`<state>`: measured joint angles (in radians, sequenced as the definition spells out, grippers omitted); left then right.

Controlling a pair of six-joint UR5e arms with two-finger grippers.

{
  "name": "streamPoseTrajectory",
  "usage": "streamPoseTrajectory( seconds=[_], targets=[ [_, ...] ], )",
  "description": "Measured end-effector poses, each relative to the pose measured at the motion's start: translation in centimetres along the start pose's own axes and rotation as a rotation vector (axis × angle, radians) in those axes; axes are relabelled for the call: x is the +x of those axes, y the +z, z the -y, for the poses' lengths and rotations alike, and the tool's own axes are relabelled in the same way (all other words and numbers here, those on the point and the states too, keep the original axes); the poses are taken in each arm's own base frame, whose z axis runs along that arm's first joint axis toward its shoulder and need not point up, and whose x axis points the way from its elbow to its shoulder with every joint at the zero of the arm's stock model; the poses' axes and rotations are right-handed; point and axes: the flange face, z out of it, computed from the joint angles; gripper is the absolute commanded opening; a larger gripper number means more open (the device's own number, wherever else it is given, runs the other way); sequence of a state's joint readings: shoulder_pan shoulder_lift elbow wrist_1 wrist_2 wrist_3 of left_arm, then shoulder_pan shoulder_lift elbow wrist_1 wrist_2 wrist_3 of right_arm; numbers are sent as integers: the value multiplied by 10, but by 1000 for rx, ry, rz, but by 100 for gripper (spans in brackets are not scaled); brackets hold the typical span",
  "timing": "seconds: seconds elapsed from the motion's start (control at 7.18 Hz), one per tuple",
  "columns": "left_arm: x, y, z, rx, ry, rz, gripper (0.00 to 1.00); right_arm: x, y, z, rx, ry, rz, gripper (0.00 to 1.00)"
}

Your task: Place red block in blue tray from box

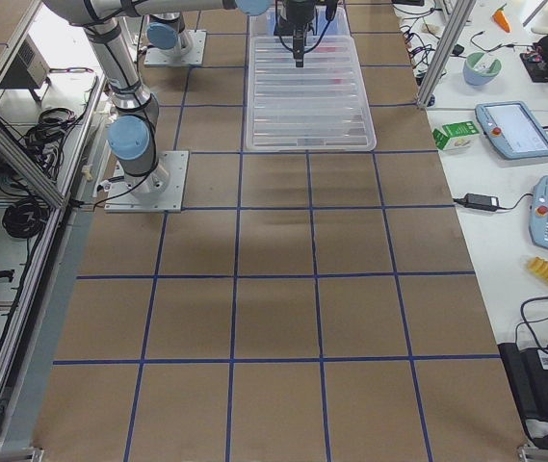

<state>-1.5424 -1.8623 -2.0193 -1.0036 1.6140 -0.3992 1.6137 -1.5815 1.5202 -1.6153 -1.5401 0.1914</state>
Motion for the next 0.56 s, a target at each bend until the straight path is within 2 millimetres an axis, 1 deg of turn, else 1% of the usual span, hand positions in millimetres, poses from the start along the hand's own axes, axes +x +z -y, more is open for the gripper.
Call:
streamPoseTrajectory(
  seconds=[0.14,0.42,0.56],
  targets=[
    [0,2,1,-1,-1,4,56,0,0,0,0,0,0,100],
    [1,7,3,-9,0,7,3,0,0,0,-1,1,1,100],
    [2,6,4,-8,1,1,0,0,0,0,-2,1,3,100]
  ],
)
